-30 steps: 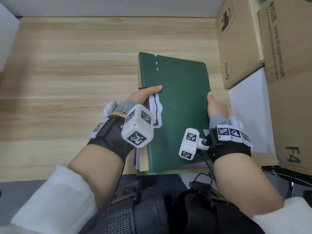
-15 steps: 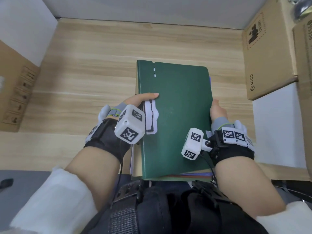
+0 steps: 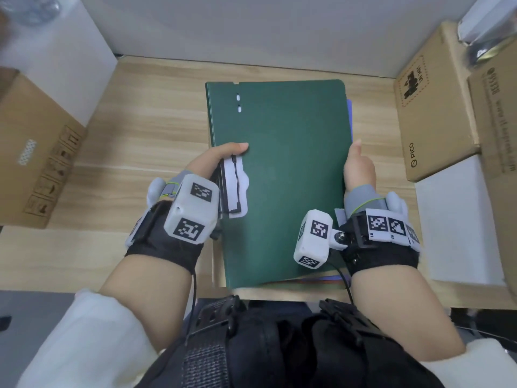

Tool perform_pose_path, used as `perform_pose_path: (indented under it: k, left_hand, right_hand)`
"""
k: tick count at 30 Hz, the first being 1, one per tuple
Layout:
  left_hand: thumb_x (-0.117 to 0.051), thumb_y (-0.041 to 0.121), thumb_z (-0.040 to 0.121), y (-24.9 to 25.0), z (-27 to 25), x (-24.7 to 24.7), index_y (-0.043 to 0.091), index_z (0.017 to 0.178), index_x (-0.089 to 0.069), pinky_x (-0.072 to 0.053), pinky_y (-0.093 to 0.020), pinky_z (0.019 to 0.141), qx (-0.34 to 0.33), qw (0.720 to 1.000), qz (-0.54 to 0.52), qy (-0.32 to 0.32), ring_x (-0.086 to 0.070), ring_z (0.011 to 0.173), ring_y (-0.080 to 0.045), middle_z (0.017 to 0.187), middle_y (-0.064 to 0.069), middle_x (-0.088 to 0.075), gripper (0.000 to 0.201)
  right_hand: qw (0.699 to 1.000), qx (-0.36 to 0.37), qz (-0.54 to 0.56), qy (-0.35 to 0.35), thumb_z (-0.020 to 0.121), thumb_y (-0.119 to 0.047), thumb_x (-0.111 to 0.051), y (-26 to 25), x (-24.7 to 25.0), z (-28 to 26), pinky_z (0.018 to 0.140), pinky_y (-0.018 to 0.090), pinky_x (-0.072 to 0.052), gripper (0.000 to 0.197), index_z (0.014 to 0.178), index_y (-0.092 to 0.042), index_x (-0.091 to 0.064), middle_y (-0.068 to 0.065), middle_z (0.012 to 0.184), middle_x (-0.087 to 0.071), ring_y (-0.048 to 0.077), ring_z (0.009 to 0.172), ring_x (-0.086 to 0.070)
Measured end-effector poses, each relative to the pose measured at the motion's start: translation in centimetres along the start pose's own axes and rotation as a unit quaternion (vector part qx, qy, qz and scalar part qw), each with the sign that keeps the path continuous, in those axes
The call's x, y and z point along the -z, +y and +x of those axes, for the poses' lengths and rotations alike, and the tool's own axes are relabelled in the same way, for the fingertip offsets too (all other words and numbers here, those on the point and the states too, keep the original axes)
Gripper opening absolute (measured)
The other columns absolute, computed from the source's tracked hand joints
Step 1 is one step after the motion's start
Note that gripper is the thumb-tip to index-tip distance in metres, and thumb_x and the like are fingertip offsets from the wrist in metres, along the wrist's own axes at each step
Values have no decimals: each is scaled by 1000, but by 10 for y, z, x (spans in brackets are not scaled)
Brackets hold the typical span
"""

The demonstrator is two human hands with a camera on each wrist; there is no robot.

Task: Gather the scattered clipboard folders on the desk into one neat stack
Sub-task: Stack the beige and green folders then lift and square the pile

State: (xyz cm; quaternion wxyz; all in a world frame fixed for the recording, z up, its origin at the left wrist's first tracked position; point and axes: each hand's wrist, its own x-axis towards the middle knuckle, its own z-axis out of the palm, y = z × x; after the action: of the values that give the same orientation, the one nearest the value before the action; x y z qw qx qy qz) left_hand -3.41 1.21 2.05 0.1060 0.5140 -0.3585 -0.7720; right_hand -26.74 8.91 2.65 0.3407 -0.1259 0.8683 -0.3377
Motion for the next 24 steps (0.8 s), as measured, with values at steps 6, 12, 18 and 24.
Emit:
perform_pose_path:
  k: [6, 12, 18, 24]
  left_hand:
    - [-62, 23, 81, 52, -36, -24, 9, 60, -58, -46, -21, 42, -168, 985, -25, 15, -54, 35, -26, 40, -11, -57, 25]
    - [-68, -2, 63, 60, -44, -24, 2, 106, -53, -51, -34, 46, -331, 942, -55, 4, -55, 39, -27, 74, -12, -59, 45]
    - [-81, 12, 44, 37, -28, 0, -5, 132, -39, -55, -28, 60, -327, 944, 37, 22, -65, 82, -21, 102, -6, -62, 99]
    - [-81, 13, 36, 14, -24, 11, -2, 116, -48, -55, -22, 64, -297, 952, 69, -23, -69, 74, -5, 83, 9, -71, 88]
  right_hand:
    - [979, 103, 158, 71, 97, -51, -23, -37, 13, -26, 91, 30, -38, 65, 127, 0, -49, 10, 138, -53, 29, 129, -45]
    - [930, 152, 323, 82, 100, -44, -22, -46, 18, -41, 98, 12, -22, 55, 144, -13, -32, -6, 153, -31, 4, 131, -34]
    - [924, 198, 316, 90, 101, -37, -18, -32, 16, -37, 102, 31, -35, 61, 128, 17, -26, 22, 150, -21, 29, 139, -19]
    - [914, 292, 274, 72, 48, -87, -34, -24, 11, -43, 71, -4, -37, 73, 87, -26, -48, 5, 97, -60, -9, 79, -58]
